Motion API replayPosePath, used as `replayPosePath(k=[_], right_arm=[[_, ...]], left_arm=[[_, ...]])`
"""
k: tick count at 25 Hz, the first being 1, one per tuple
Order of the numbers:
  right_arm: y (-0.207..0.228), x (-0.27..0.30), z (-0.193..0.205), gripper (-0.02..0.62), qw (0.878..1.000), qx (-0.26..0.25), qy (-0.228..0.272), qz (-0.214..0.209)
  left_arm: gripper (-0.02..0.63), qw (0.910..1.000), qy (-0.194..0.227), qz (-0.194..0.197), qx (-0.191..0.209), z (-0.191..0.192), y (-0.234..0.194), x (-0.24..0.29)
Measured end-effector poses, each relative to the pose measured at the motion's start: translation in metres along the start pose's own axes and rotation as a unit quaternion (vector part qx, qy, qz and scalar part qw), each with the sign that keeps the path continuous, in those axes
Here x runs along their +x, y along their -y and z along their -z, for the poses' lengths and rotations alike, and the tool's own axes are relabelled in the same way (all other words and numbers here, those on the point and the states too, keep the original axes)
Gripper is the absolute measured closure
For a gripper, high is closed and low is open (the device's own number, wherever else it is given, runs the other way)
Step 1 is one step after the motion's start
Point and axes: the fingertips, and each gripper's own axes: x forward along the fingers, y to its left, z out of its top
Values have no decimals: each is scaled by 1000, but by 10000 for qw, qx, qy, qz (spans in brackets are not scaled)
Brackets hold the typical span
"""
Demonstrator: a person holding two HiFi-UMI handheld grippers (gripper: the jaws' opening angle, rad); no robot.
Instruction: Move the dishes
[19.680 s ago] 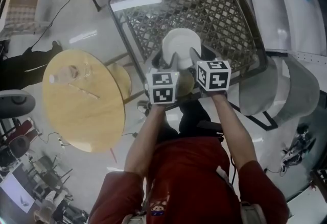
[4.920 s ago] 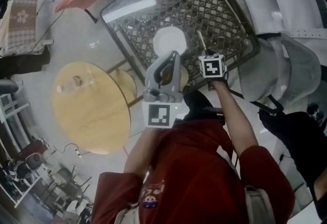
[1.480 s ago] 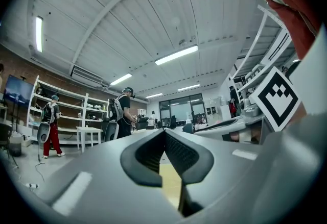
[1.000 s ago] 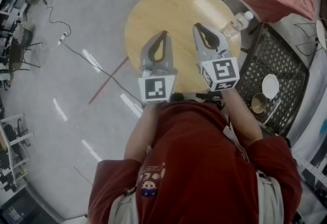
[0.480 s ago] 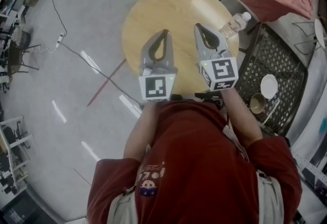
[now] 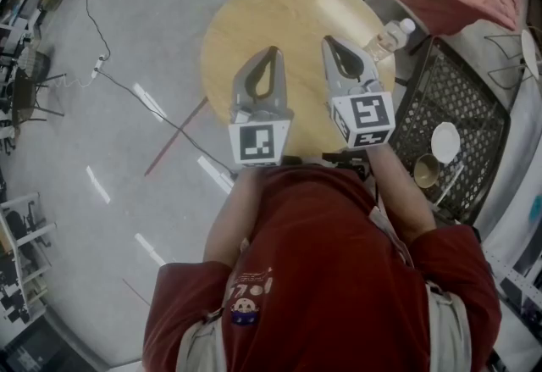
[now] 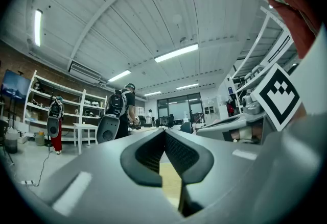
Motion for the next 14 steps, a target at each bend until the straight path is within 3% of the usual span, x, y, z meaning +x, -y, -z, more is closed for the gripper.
replayPosePath(k=[14], right_arm=[[-7, 3, -4, 594, 10000, -13, 24, 3]], left_arm=[[600, 10000, 8, -61, -47, -2, -9, -4]])
